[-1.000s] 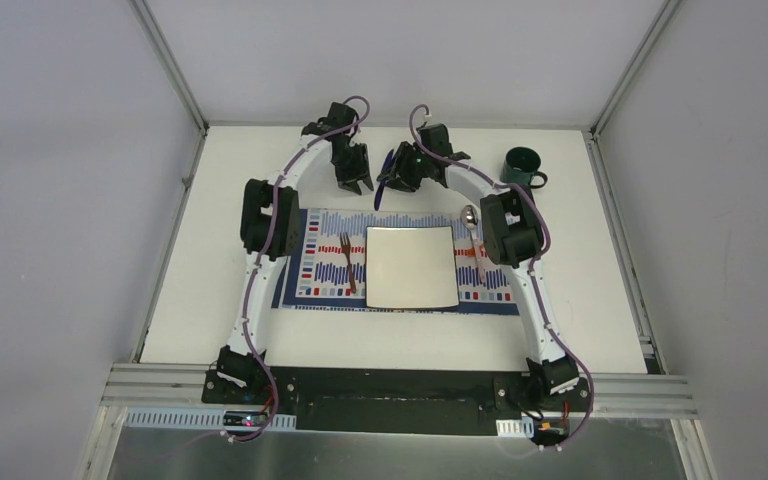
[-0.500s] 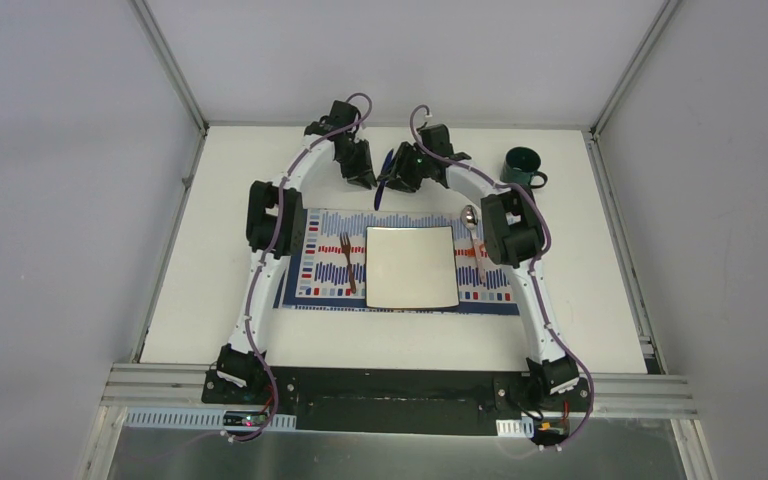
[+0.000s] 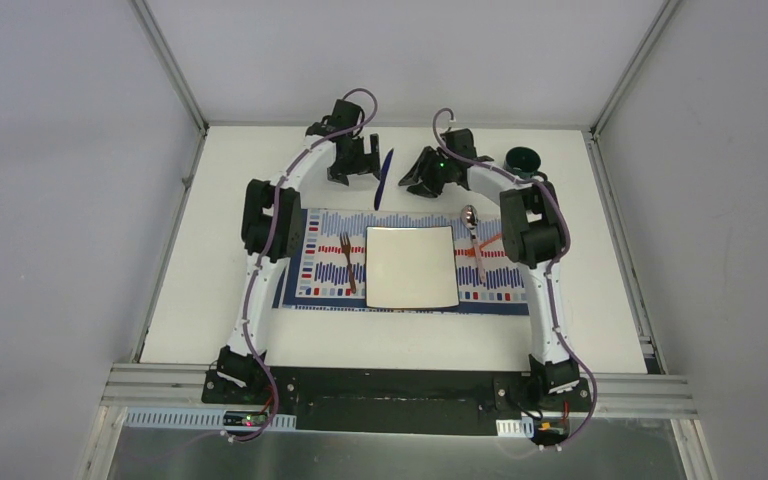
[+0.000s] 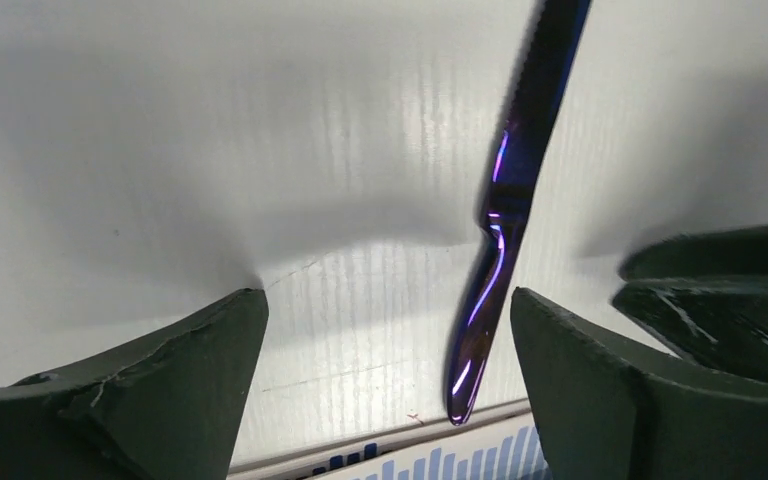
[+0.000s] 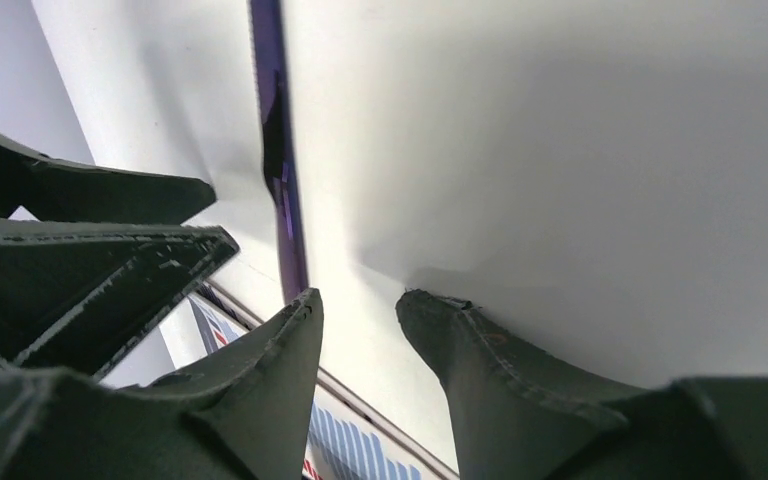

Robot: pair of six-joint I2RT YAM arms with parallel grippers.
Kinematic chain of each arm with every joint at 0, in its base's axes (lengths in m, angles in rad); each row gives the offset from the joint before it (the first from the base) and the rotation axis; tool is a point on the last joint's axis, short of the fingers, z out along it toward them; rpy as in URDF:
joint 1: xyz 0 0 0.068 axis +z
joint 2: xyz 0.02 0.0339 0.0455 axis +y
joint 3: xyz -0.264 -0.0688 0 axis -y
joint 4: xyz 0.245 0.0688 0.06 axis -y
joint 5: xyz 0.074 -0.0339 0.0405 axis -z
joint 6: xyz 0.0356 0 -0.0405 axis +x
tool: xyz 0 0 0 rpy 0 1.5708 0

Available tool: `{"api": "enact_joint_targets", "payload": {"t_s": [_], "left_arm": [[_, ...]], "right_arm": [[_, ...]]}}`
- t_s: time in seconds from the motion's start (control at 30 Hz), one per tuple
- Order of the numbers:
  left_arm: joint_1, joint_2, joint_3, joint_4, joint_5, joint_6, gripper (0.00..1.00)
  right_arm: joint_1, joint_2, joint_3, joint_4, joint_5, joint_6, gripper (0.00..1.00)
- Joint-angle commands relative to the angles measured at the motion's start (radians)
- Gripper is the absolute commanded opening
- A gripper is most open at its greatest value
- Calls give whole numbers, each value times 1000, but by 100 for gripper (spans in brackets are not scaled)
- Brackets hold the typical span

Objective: Set the dinner table for one person

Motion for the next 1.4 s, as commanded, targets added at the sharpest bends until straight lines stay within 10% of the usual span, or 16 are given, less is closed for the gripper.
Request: {"api": "enact_joint_targets", "payload": {"t_s": [0.0,0.37,0.93,1.37], "left_arm": [[-43,-66,5,-33,-206,63,99],[-117,43,280,-180,-289,92,99],[-156,122,255,-167,-313,74,88],[-148,149,250,-170,-315,62,59]], "right_arm": [[-46,-79,-100,-9,37,-42,50],[-68,-148,-206,78,-15,-29,50],[-85,-168,-240,120,-48,-16,50],[-88,-170,-232,133,-52,-2,50]]}}
